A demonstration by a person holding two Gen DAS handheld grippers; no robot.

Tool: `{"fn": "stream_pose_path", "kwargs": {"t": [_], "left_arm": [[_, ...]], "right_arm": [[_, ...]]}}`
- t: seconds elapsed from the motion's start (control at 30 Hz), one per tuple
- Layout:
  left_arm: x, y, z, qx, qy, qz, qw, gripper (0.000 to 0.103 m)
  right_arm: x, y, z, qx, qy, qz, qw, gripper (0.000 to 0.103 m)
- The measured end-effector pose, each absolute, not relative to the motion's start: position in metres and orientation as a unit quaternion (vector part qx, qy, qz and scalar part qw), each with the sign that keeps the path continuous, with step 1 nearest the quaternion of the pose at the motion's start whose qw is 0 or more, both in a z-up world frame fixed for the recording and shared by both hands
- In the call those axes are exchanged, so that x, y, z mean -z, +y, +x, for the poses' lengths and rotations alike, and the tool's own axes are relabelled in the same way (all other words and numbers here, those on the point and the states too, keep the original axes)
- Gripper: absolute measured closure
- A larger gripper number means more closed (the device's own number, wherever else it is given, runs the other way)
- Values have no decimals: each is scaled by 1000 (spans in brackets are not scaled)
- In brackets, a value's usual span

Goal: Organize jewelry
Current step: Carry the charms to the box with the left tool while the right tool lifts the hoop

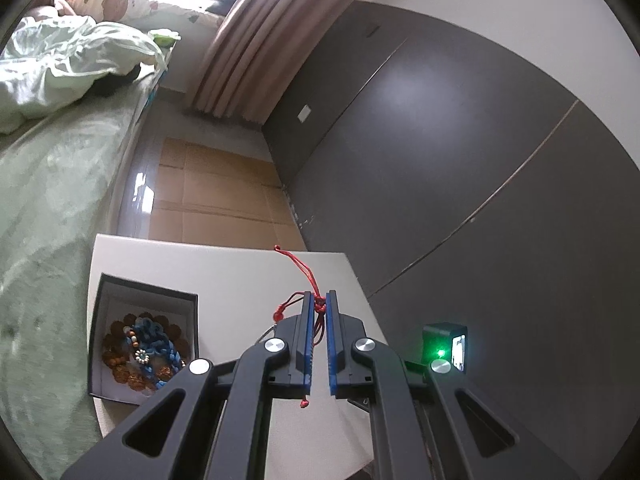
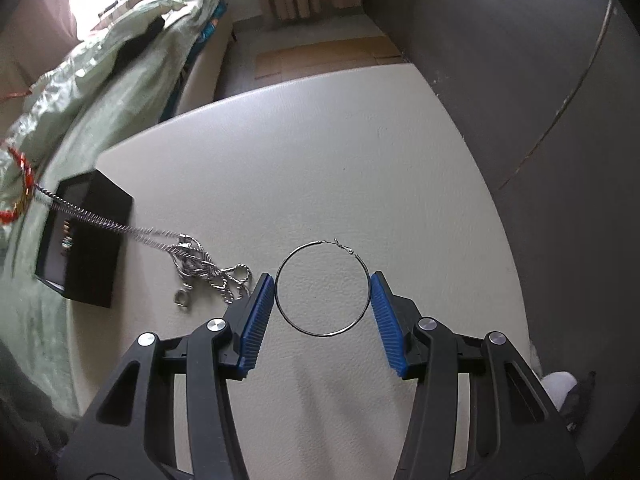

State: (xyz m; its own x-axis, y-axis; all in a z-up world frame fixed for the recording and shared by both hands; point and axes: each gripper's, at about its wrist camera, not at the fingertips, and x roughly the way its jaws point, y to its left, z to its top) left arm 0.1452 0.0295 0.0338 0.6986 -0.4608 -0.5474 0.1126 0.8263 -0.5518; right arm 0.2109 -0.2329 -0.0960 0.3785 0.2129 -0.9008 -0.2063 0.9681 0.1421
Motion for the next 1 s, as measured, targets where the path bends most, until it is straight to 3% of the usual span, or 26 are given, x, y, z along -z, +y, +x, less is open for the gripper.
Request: {"fn": "stream_pose_path", "kwargs": {"t": [0.27, 0.53, 1.0], "left_arm": [[-47, 28, 136, 174, 335, -240, 894, 100], [35, 10, 173, 132, 449, -206, 859, 100], [103, -18, 198, 111, 522, -165, 829, 99]], "right_arm": [[73, -224, 200, -170, 517, 40, 838, 53], [68, -214, 193, -187, 511, 41, 838, 53], [69, -216, 195, -178, 513, 32, 839, 52]]}}
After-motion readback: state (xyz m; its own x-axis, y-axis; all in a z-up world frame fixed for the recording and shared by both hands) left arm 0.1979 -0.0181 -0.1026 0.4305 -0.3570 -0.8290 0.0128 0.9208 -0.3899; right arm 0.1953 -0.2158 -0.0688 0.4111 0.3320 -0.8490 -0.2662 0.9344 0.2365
